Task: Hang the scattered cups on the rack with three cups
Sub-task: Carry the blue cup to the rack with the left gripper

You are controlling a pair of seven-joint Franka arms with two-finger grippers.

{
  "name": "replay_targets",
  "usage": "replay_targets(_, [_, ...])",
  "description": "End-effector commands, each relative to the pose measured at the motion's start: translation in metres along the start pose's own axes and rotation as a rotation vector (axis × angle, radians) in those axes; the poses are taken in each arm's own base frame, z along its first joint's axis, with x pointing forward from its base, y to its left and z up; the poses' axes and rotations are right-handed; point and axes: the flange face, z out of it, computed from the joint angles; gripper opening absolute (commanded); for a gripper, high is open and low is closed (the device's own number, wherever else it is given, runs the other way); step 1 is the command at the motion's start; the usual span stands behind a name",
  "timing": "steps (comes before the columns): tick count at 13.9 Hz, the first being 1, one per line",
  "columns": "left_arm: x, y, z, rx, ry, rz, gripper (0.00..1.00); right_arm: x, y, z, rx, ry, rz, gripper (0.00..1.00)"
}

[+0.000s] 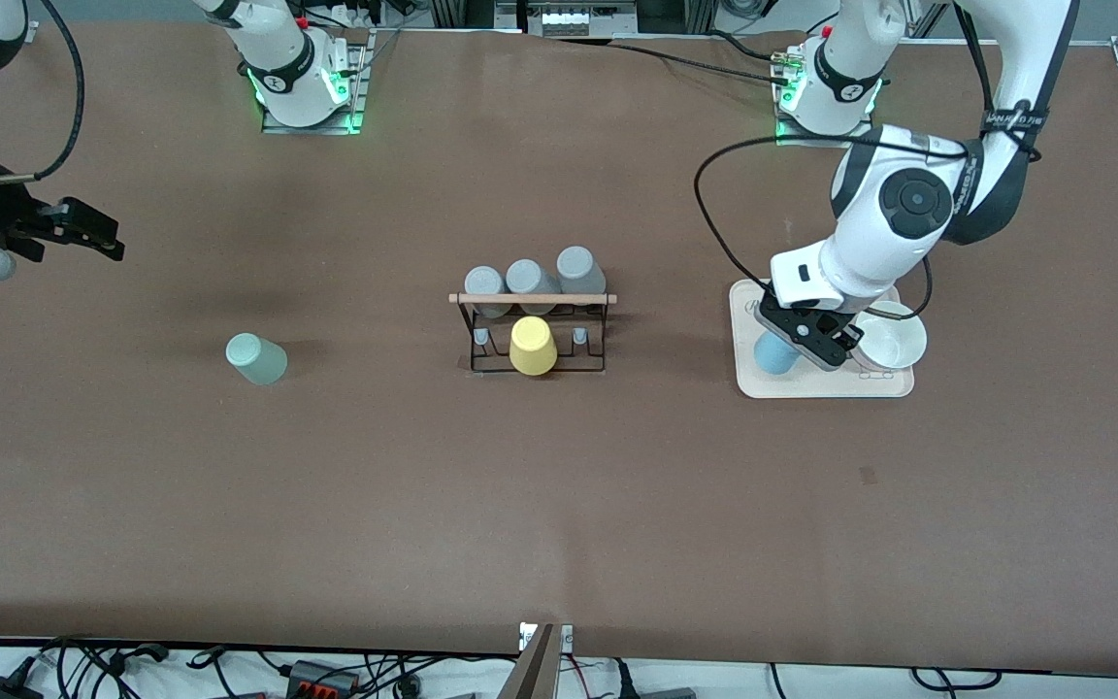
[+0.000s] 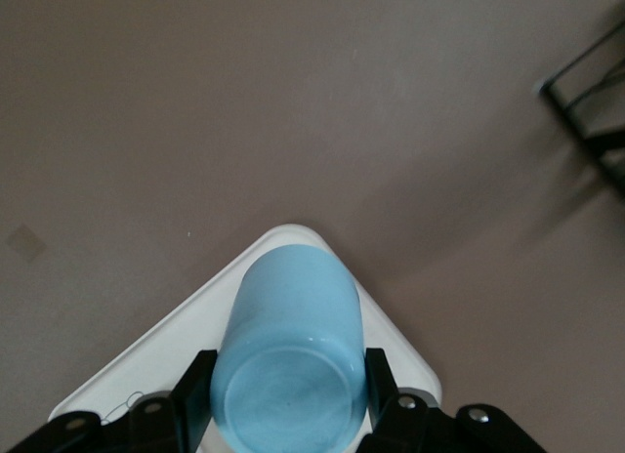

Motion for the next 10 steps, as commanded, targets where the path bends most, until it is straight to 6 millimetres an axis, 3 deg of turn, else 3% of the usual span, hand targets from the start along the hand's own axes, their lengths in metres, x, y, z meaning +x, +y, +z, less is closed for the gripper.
replay_targets(1, [0.056,0.043,-0.028,-0.007,0.03,-0.164,0.32,0.014,0.0,0.026,-0.008,-0.042,0.008,1.0])
replay_targets(4, [0.102,0.116,-0.045,-0.038,0.081,-0.368,0.32,0.021,0.004,0.039,-0.008,-0.053,0.017,1.0])
replay_targets(6, [0.125,0.162,-0.049,-0.069,0.088,-0.479,0.32,0.033,0.008,0.068,-0.007,-0.086,0.022,1.0])
replay_targets(9, [0.134,0.213,-0.035,-0.081,0.069,-0.549,0.32,0.042,0.008,0.095,-0.006,-0.12,0.021,1.0])
replay_targets(10, [0.134,0.216,-0.031,-0.073,0.065,-0.568,0.32,0.042,0.008,0.097,-0.005,-0.126,0.023,1.0])
